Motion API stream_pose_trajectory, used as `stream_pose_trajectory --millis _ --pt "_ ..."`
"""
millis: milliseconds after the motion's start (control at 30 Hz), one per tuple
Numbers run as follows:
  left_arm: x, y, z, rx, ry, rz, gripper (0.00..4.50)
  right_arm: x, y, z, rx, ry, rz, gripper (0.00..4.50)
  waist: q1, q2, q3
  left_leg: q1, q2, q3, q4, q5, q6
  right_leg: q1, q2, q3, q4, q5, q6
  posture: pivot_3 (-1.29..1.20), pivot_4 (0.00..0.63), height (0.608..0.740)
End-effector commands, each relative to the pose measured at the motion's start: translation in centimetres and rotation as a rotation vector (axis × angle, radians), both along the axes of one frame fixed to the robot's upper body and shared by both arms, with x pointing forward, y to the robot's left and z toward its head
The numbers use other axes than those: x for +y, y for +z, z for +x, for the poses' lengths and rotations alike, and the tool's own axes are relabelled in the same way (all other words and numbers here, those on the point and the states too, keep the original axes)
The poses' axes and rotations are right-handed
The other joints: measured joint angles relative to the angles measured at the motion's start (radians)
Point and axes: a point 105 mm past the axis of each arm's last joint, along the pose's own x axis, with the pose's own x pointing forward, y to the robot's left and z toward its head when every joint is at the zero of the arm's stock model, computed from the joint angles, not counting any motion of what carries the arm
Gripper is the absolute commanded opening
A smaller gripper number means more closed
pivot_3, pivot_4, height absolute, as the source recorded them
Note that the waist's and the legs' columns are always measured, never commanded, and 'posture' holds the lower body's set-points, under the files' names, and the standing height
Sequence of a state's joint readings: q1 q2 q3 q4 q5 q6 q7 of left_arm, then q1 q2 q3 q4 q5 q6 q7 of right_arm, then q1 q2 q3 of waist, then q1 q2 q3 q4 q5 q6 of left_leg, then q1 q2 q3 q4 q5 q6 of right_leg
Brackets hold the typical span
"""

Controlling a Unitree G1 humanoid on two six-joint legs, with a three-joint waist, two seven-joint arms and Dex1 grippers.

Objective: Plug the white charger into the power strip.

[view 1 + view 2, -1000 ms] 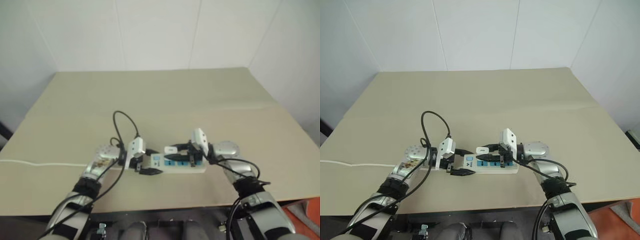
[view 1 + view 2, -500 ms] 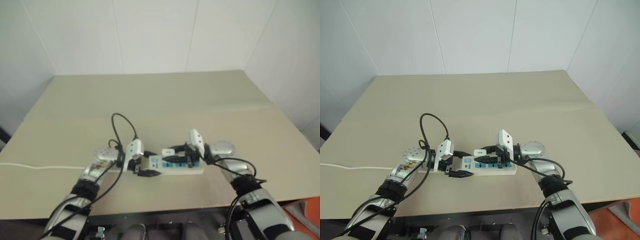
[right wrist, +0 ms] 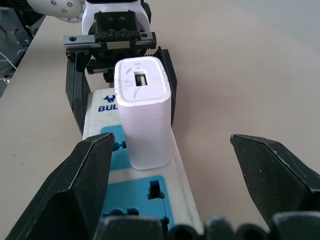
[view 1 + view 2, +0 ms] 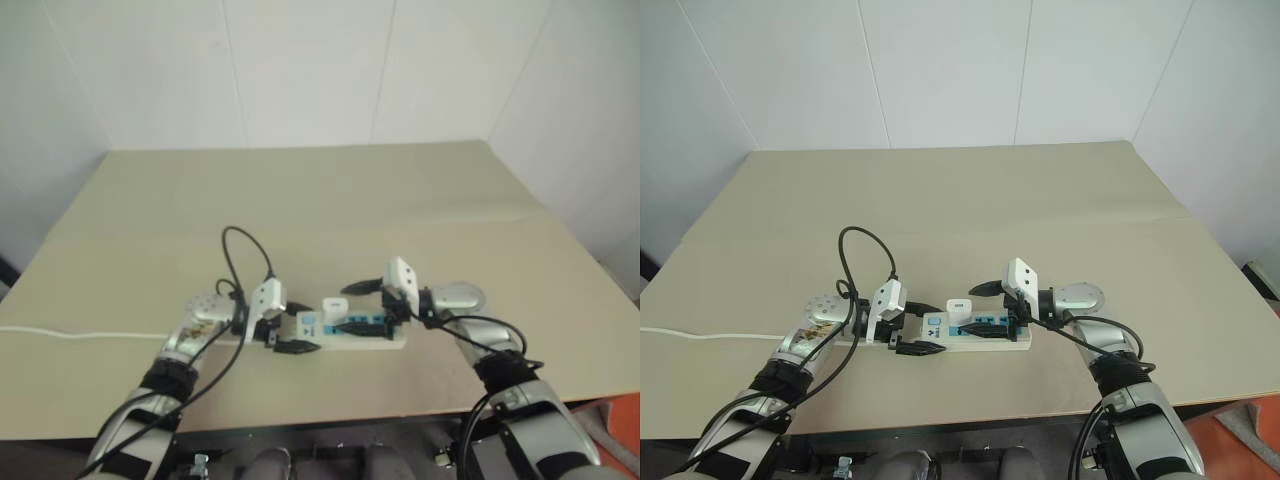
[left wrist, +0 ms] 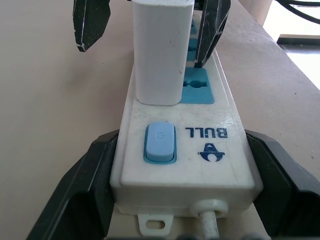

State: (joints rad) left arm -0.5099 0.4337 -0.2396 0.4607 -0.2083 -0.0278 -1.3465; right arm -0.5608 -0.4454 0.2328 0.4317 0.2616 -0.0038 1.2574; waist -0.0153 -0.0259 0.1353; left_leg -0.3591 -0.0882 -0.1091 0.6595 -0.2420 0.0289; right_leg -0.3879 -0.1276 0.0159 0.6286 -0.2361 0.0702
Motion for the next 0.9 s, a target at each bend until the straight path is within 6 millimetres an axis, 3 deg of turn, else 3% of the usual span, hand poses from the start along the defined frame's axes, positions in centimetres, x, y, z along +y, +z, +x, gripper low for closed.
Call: stream_pose_trajectory --millis 33,67,233,300,400,533,767,900 --pt "1.6 1.4 0.2 0.023 0.033 -0.022 4.23 -1.2 -1.6 -0.5 0.069 -0.032 -0.05 4.5 -0.002 0.0 0.0 -0.001 0.0 0.0 0.0 0.0 0.0 0.0 0.0 0.0 0.0 0.0 0.0 0.0 0.15 0.74" --pt "1.9 2.4 0.1 0.012 0.026 -0.042 4.48 -1.2 -1.2 -0.4 0.06 -0.038 -0.041 4.5 -0.002 0.001 0.001 -0.004 0.0 0.0 0.0 0.0 0.0 -0.001 0.0 0.0 0.001 0.0 0.0 0.0 0.15 0.74" --pt "2.7 5.1 -1.0 -0.026 -0.01 -0.07 4.48 -1.5 0.1 -0.4 0.003 -0.053 -0.023 4.5 0.005 0.001 0.002 -0.011 -0.001 0.0 0.0 0.0 0.0 -0.013 0.0 0.0 0.001 0.002 -0.004 0.0 0.15 0.74" --pt "3.5 6.2 -1.8 -0.051 -0.023 -0.065 4.48 -2.2 1.8 -0.6 -0.06 -0.064 -0.002 4.5 0.006 0.003 0.004 -0.013 -0.001 0.0 0.0 0.0 0.0 -0.014 -0.001 0.001 0.001 0.002 -0.004 0.0 0.15 0.74" --pt "4.9 8.1 -3.1 -0.073 -0.03 -0.065 4.48 -4.5 5.0 -1.8 -0.135 -0.096 0.018 4.5 0.01 0.007 0.007 -0.023 -0.002 0.0 0.001 0.0 0.0 -0.019 -0.001 0.001 0.001 0.003 -0.004 0.0 0.15 0.74" --pt "6.9 9.6 -3.9 -0.09 0.005 -0.046 4.48 -8.6 7.2 -4.2 -0.156 -0.162 -0.022 4.5 0.012 0.01 0.011 -0.037 -0.001 0.001 0.001 0.002 -0.002 -0.036 -0.001 0.001 0.004 0.004 -0.006 0.0 0.15 0.74" --pt "10.4 10.8 -2.7 -0.119 0.119 0.015 4.48 -15.3 9.1 -5.7 -0.161 -0.365 -0.086 4.5 0.012 0.011 0.021 -0.034 -0.001 0.003 0.001 0.002 -0.001 -0.032 -0.001 0.002 0.001 0.006 -0.01 0.0 0.15 0.74" --pt "10.8 10.7 -2.5 -0.118 0.121 0.025 4.48 -16.1 9.5 -6.4 -0.164 -0.39 -0.11 4.5 0.008 0.011 0.023 -0.033 0.0 0.005 0.001 0.002 -0.001 -0.032 0.0 0.002 0.001 0.006 -0.01 0.0 0.15 0.74"
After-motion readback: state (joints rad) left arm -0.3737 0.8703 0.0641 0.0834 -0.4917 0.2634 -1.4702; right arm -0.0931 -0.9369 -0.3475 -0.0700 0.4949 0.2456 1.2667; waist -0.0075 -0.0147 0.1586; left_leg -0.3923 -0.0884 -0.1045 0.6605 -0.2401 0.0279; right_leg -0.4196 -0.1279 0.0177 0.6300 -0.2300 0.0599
